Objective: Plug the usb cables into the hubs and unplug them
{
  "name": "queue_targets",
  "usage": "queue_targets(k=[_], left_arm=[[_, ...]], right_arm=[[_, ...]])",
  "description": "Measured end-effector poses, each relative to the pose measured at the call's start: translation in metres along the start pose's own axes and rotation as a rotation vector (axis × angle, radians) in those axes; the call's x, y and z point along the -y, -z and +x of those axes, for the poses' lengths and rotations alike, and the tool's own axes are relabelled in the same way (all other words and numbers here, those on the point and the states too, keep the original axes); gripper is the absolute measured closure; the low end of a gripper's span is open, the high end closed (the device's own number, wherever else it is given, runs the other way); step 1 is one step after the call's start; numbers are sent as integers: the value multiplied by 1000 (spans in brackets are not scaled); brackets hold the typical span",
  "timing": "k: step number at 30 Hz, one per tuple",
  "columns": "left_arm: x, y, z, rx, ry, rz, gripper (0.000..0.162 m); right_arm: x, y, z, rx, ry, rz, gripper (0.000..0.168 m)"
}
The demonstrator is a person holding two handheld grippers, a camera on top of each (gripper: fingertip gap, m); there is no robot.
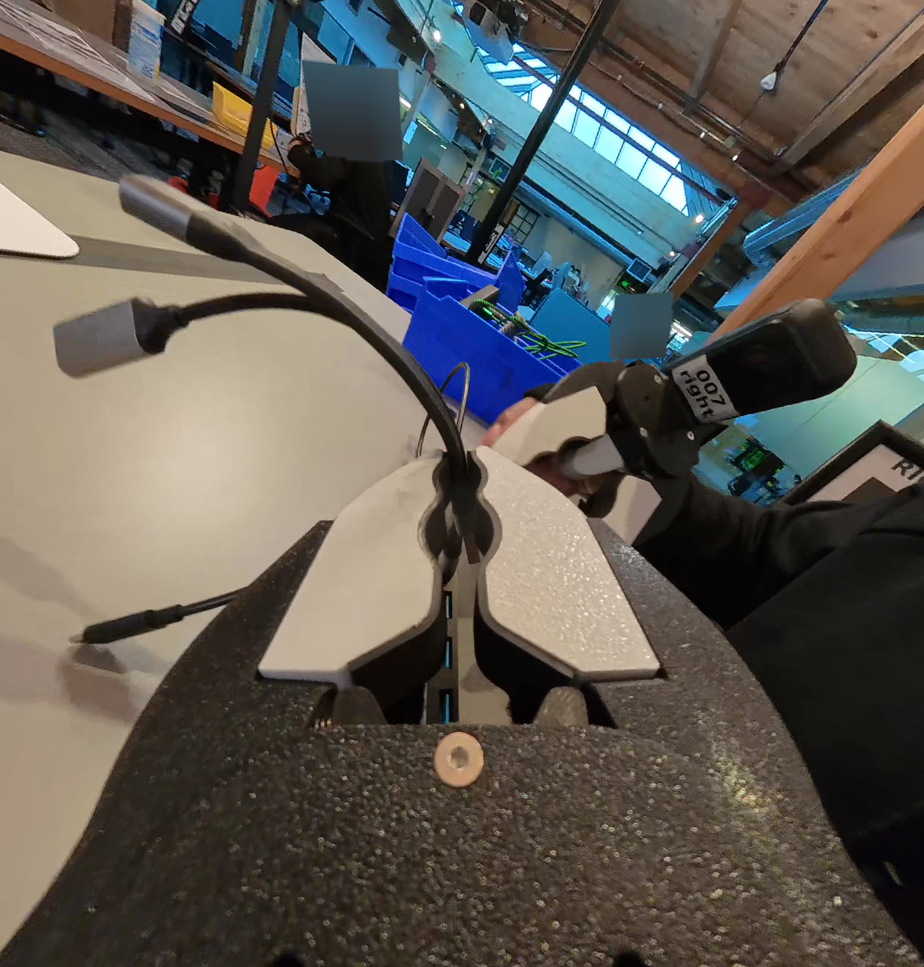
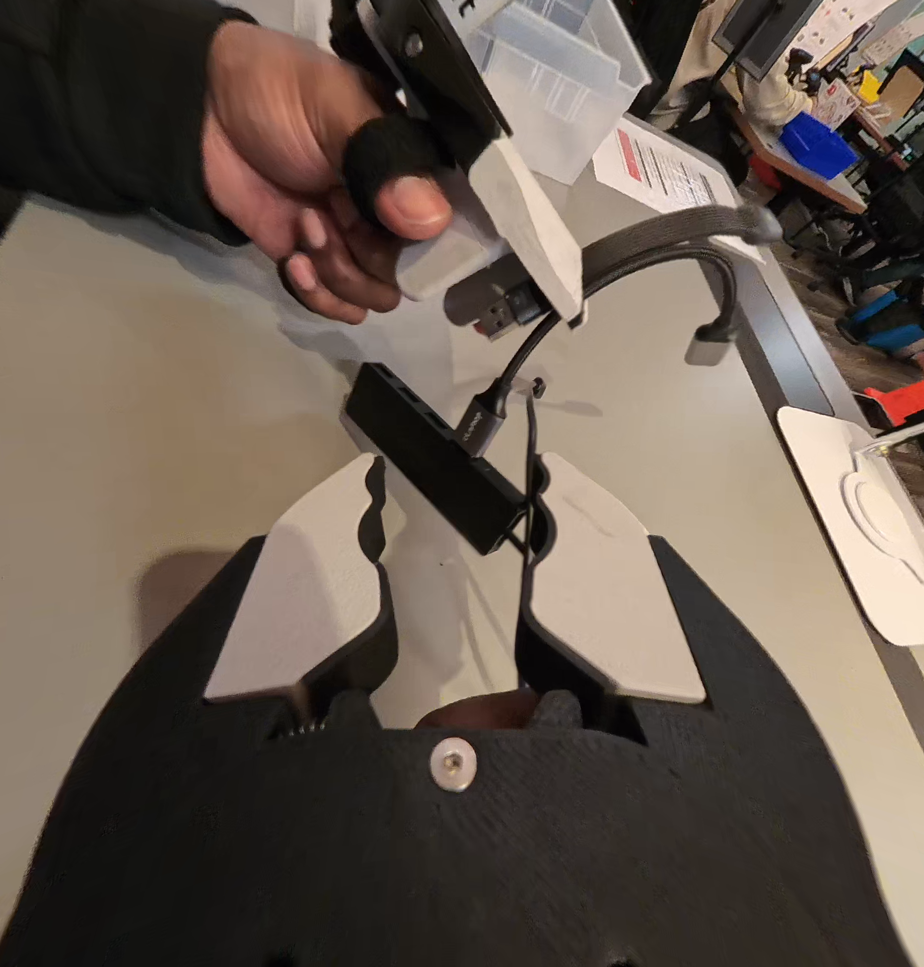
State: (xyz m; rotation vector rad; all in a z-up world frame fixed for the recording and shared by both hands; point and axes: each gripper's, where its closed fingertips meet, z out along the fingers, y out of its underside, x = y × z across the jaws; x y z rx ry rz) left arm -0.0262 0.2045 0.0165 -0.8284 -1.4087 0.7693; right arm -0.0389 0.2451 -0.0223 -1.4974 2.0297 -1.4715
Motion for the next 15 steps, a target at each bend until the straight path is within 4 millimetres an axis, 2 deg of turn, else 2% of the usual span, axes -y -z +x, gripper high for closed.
queue_targets(k=[5, 8, 9, 12, 15], left_arm=[[25, 5, 6, -26, 4, 69, 157], [34, 3, 14, -50, -5, 94, 157], [38, 2, 18, -67, 5, 106, 157], [48, -3, 32, -125, 29, 133, 157], [56, -6, 46, -188, 43, 150, 157]], right_arm=[[-3, 7, -34, 99, -202, 4, 133], [-13, -5, -43, 119, -482, -26, 134], [-11, -9, -46, 149, -594, -4, 129], [0, -20, -44, 199, -861, 111, 111], [19, -21, -32, 253, -1032, 312, 108]])
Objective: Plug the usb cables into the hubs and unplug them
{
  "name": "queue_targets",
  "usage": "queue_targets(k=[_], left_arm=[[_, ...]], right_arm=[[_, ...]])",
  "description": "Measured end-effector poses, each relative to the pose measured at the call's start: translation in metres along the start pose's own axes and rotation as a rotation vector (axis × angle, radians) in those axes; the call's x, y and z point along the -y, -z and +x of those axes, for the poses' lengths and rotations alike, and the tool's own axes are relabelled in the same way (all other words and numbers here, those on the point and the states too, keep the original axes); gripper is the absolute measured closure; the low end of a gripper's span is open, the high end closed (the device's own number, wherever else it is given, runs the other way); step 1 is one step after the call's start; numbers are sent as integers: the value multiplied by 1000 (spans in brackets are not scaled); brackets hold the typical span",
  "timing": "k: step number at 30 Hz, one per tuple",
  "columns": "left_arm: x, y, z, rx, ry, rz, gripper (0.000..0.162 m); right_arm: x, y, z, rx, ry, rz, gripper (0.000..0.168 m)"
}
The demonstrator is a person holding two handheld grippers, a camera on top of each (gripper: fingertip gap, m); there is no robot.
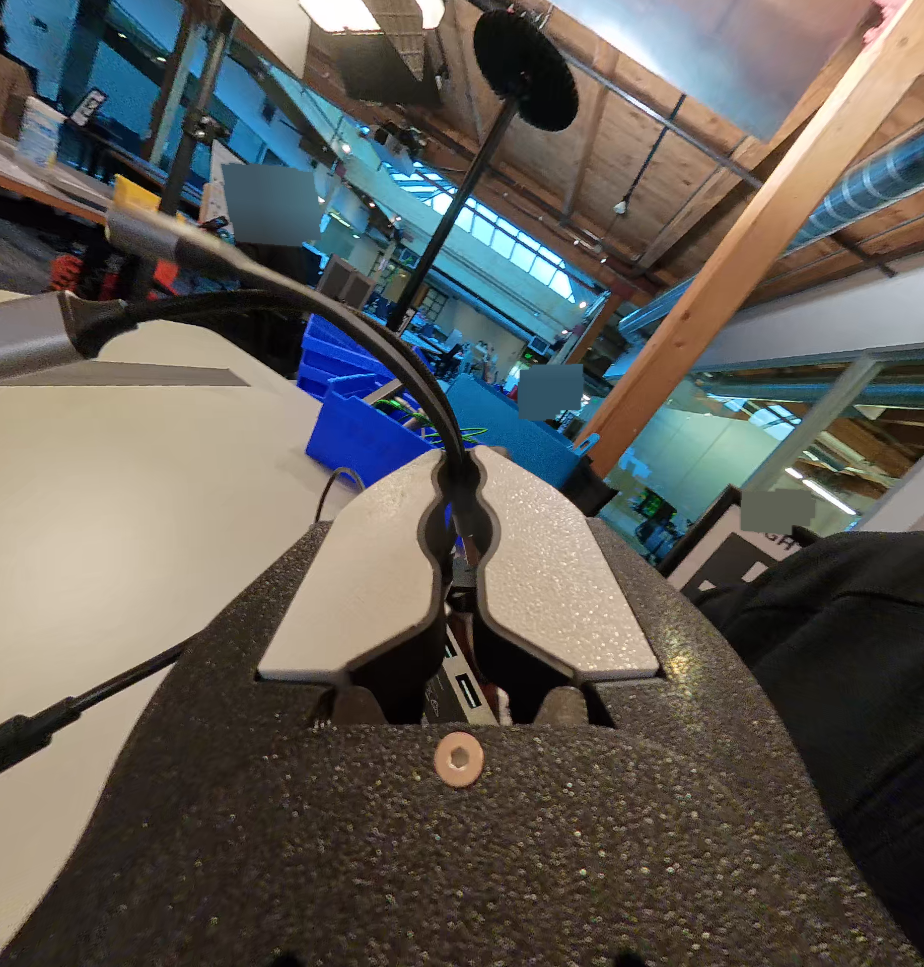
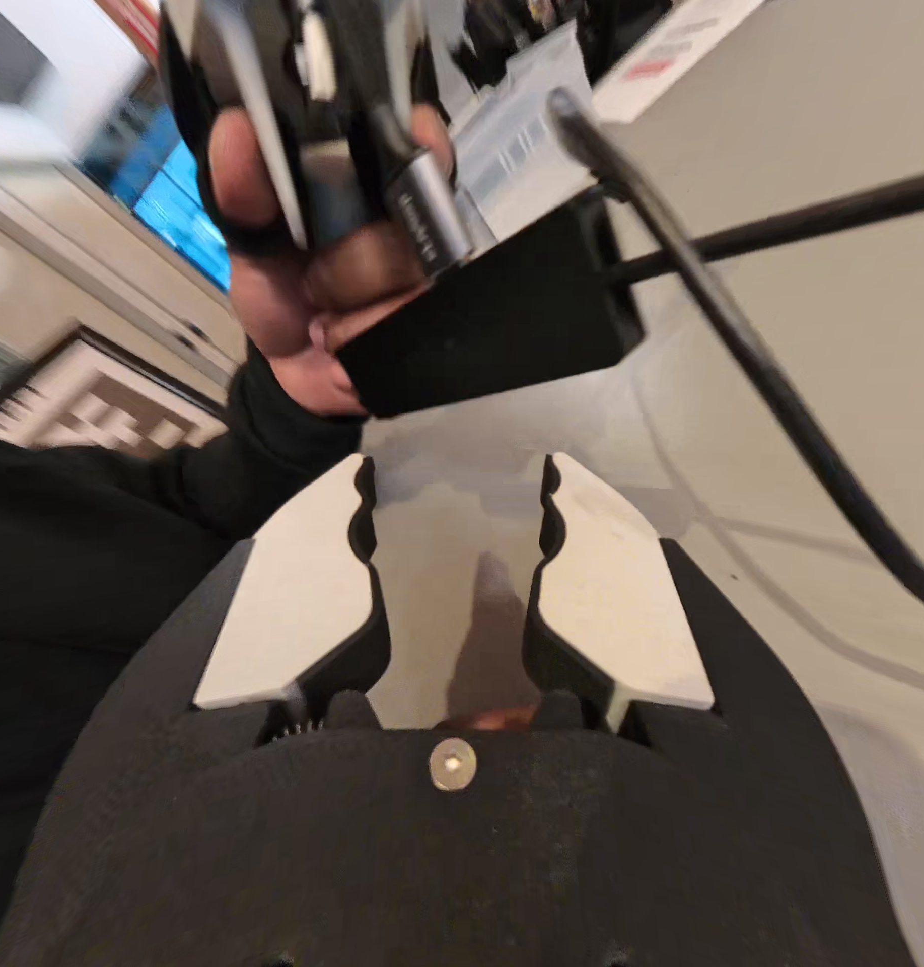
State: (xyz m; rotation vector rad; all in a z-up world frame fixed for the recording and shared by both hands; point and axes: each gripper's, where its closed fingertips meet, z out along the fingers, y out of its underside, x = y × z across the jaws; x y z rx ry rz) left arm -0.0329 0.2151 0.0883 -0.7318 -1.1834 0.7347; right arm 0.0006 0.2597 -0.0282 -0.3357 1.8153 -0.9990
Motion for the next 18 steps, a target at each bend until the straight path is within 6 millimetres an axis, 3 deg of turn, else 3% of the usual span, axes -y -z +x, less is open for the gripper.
queue_targets(k=[3, 7, 10, 18], left_arm=[[3, -5, 9, -54, 34, 21, 157], [2, -4, 7, -61, 49, 42, 157], [4, 6, -1, -29, 57, 60, 157], [5, 37, -34, 117, 131, 180, 156]], right_arm=[[26, 2, -11, 151, -134, 178, 109], [37, 6, -26, 334, -218, 265, 132], [36, 7, -23, 277, -136, 256, 152], [52, 13, -10, 135, -48, 371, 159]])
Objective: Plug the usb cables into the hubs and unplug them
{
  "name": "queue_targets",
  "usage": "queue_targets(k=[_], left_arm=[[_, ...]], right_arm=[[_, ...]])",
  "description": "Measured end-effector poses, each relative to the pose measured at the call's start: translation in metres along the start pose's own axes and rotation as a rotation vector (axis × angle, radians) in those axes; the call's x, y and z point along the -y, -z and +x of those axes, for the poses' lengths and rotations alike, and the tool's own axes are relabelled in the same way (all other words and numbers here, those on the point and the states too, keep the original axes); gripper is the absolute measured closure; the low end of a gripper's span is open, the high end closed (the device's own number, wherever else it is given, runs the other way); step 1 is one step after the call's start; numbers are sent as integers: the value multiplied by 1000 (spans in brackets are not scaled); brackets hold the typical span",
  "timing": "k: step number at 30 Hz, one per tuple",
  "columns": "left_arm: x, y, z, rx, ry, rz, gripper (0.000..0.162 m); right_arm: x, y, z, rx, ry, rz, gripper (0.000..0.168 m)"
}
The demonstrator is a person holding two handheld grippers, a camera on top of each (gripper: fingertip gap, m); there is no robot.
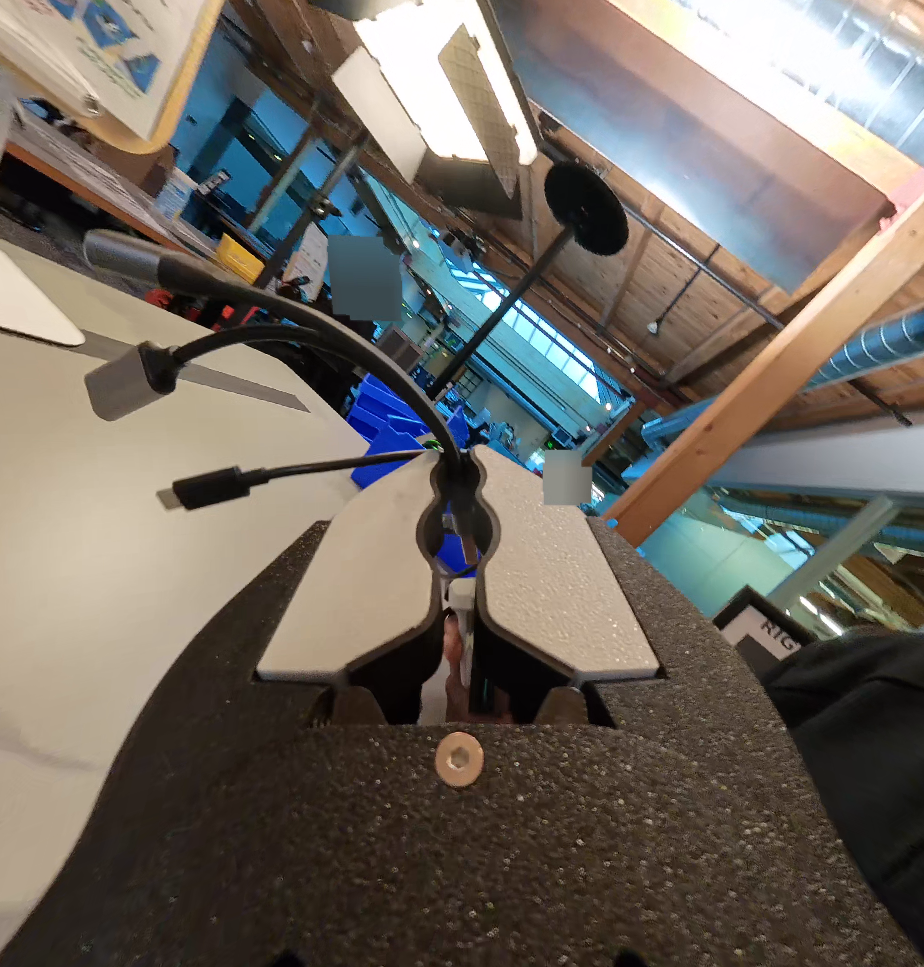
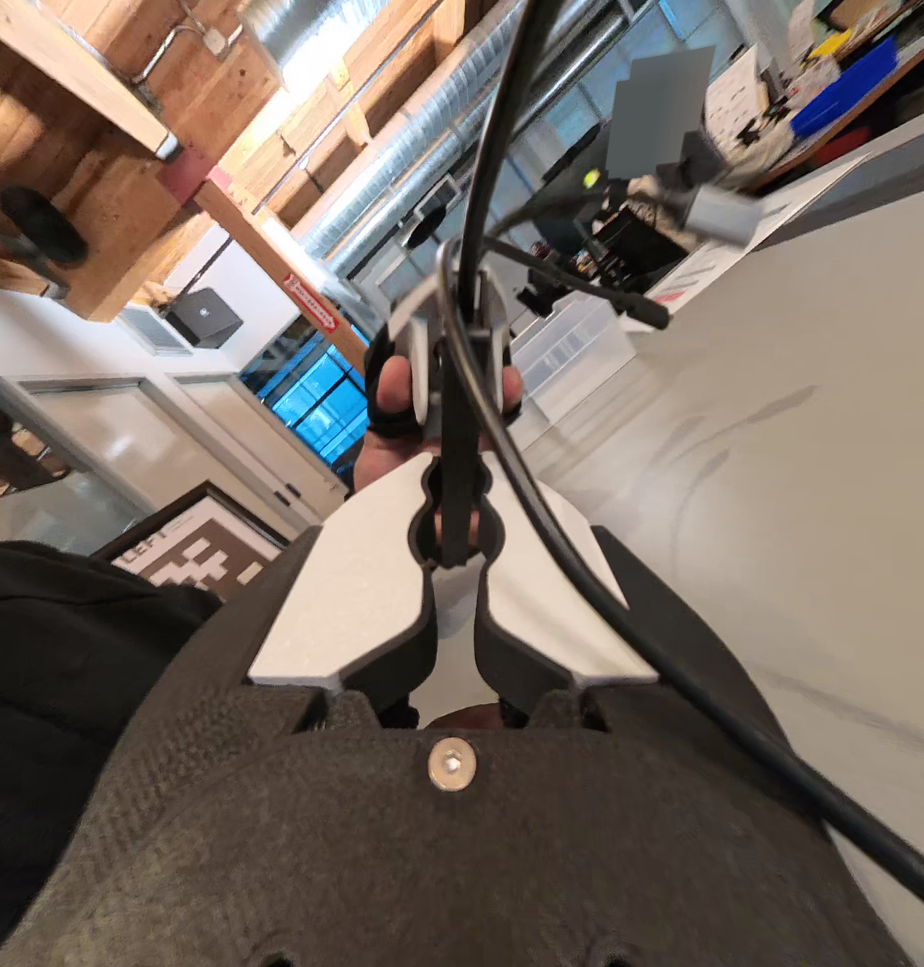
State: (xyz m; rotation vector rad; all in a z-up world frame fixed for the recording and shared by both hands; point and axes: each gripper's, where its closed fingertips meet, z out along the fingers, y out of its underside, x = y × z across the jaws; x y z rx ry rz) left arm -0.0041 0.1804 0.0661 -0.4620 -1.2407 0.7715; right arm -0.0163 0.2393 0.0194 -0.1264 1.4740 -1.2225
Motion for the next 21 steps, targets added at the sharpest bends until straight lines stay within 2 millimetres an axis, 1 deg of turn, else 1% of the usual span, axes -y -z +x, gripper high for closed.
queue_targets(k=[3, 7, 9, 12, 14, 16, 18, 20, 21], left_arm=[[-1, 8, -9, 24, 44, 89, 156], [1, 16, -16, 17, 185, 249, 157], [-1, 18, -20, 39, 174, 254, 157], [-5, 19, -23, 66, 146, 200, 155], [1, 23, -25, 66, 155, 221, 155], [13, 32, -29, 48, 203, 284, 157], [20, 39, -33, 31, 261, 336, 157], [18, 38, -30, -1, 287, 360, 157], [13, 33, -28, -8, 288, 344, 157]], right_arm=[[8, 2, 7, -36, -8, 43, 159], [11, -2, 8, -62, -35, 85, 159], [10, -2, 9, -70, -44, 88, 158], [9, 1, 11, -68, -60, 81, 159], [10, 4, 11, -53, -68, 84, 159], [15, 9, 11, -56, -65, 97, 159], [21, 13, 13, -65, -68, 120, 159], [23, 13, 13, -58, -91, 144, 159], [23, 12, 12, -48, -101, 153, 159]])
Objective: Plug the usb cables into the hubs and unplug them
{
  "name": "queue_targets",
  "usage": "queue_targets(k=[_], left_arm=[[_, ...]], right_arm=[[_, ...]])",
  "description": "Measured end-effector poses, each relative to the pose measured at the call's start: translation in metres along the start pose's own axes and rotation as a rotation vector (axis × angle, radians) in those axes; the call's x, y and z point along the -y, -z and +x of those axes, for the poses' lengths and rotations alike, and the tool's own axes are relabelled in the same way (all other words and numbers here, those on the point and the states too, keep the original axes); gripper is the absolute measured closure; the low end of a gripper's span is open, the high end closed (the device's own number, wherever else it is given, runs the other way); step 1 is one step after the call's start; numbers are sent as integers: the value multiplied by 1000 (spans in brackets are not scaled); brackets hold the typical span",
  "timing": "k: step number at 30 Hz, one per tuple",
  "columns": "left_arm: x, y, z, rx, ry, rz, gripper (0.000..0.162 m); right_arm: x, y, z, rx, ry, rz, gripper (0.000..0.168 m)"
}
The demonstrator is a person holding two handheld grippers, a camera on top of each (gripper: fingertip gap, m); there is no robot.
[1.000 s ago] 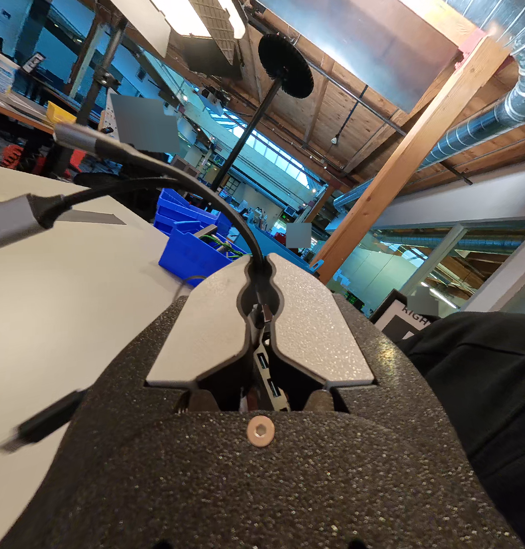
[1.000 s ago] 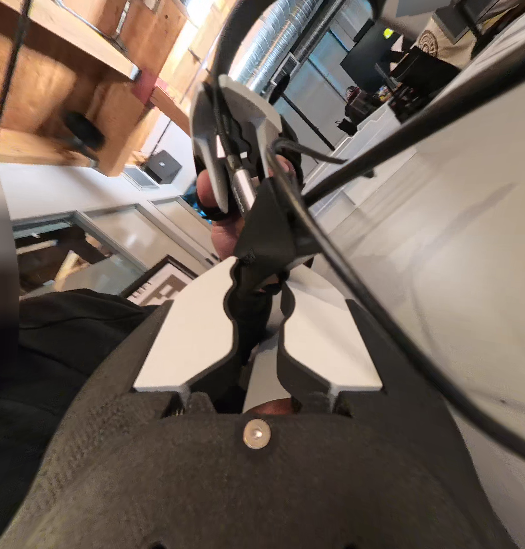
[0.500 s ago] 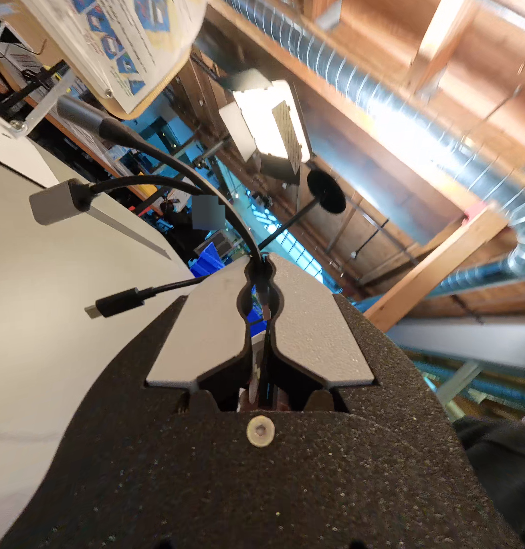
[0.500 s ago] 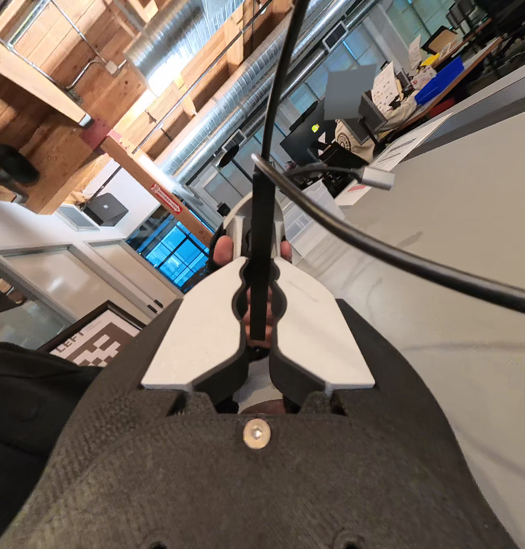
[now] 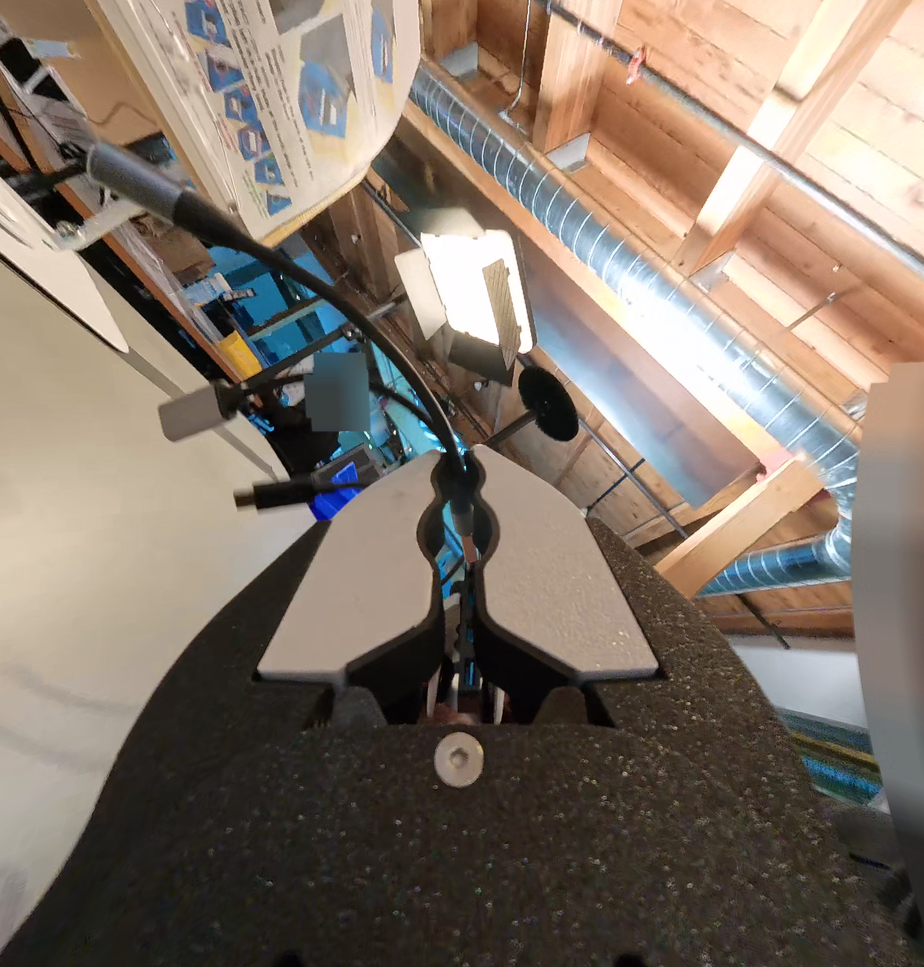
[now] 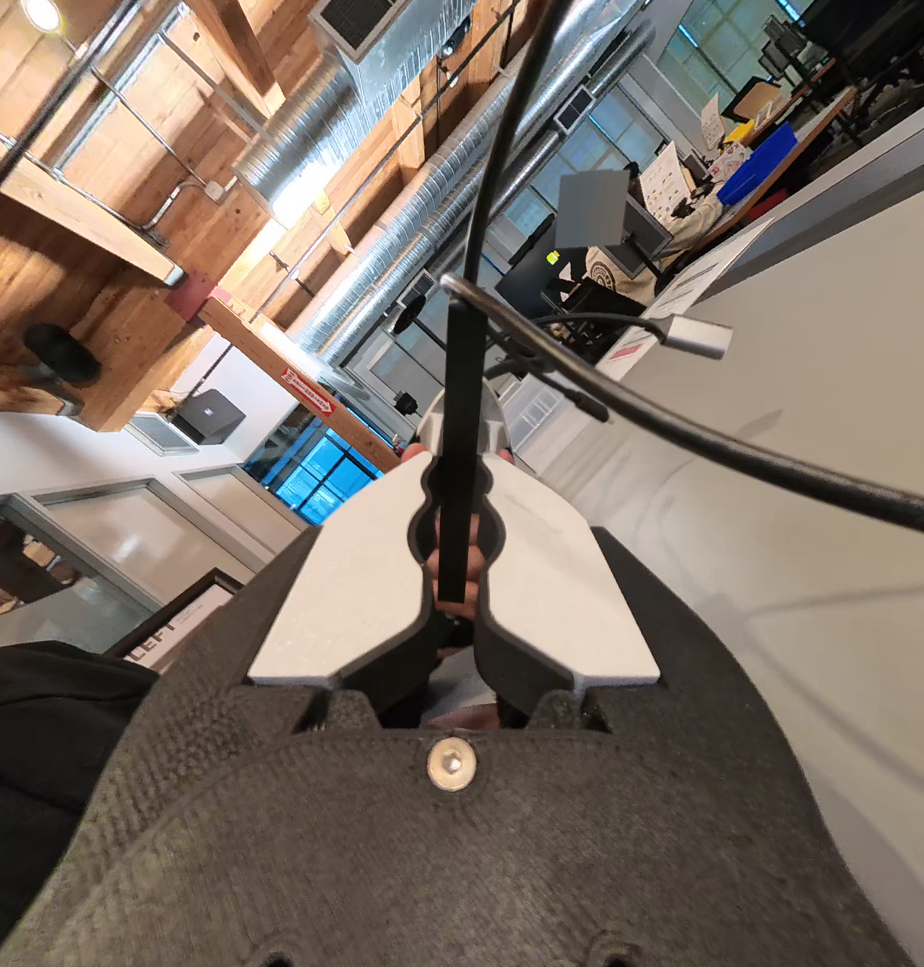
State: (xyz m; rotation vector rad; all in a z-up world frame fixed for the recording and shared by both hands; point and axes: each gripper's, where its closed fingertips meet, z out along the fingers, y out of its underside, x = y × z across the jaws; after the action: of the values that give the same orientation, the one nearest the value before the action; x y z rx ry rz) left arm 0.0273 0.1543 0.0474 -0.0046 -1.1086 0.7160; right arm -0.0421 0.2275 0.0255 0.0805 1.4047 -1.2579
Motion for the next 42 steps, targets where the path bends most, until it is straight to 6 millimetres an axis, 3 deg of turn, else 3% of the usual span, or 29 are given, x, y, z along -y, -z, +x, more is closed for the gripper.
queue_targets(k=[6, 12, 19, 25, 32, 34, 42], left_arm=[[-49, -16, 4, 59, -172, -102, 158], [-73, -25, 23, 69, -295, -71, 157], [-73, -26, 26, 36, -260, -22, 157], [-76, -26, 32, 34, -326, 13, 157], [-73, -21, 33, 5, -302, 33, 157], [-74, -21, 30, 12, -298, 23, 157], [-75, -20, 36, -49, -299, 4, 157]], right_arm=[[0, -2, -3, 30, -40, 42, 159], [3, 3, -11, 85, -66, 86, 159], [2, 3, -15, 120, -110, 107, 158], [-17, -6, -12, 65, -99, 32, 158], [-25, -9, -13, 68, -113, -26, 157], [-37, -12, -16, 73, -111, -97, 155], [-32, -11, -19, 82, -78, -54, 157]])
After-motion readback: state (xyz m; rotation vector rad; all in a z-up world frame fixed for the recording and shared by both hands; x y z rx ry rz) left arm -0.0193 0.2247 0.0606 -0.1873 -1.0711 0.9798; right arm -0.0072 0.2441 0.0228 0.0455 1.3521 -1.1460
